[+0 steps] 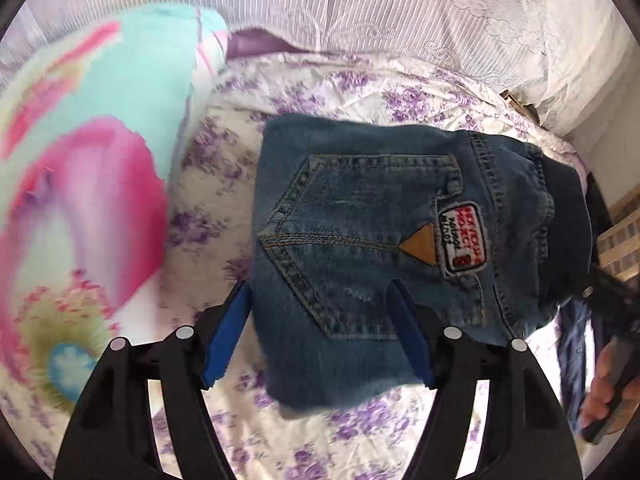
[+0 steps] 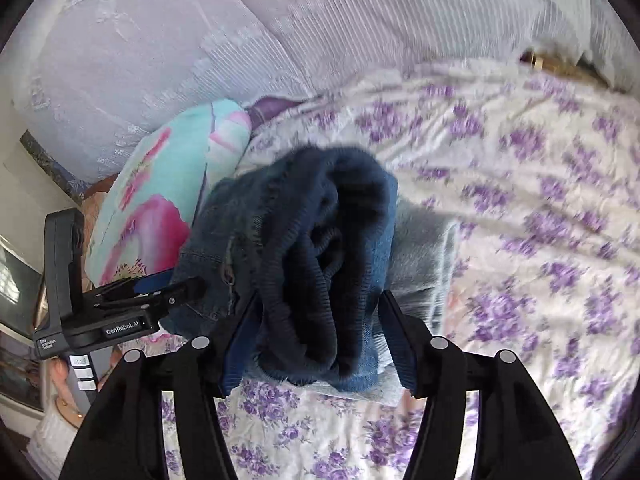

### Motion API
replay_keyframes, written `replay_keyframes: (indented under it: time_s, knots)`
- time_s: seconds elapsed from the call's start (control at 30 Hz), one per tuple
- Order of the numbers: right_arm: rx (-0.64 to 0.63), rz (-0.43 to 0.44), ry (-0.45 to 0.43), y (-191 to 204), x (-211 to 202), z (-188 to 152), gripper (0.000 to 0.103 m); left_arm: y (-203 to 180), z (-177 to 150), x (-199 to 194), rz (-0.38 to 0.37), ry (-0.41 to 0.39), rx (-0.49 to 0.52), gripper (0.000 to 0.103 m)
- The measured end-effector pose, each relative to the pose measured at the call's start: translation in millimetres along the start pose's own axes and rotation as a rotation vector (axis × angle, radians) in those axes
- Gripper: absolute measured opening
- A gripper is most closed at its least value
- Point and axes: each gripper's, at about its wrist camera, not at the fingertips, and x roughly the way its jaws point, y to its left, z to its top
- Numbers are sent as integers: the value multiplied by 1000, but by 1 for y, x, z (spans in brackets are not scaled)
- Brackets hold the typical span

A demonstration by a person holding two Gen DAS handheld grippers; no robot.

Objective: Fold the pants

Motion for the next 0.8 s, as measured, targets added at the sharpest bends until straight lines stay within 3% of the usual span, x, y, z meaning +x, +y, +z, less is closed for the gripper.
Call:
replay_keyframes:
  time_s: [0.03, 0.1, 0.17, 0.23, 0.4, 0.57, 0.8]
  knots:
    - [-41, -57, -48, 7, -22, -2, 65, -6, -5, -19, 56, -44, 31, 69]
    - [-116, -192, -113, 21, -63, -11, 76, -23, -22, -59, 155, -99, 69, 84]
    - [-157, -296, -140, 30, -96, -27, 85, -42, -44, -97, 183, -144, 86, 92]
    - [-149, -339, -126, 34, -120, -49, 89, -63, -68, -131, 193, -170, 83, 95]
    - [27, -291, -53, 26, -167, -123, 89, -108, -134, -200, 185, -180, 21, 98]
    - [153, -246, -50, 23, -203, -189, 89, -134, -193, -248, 263, -194, -51, 97]
    - [94, -283, -75, 36, -247, -220, 89, -150, -241, -293, 277, -223, -72, 98]
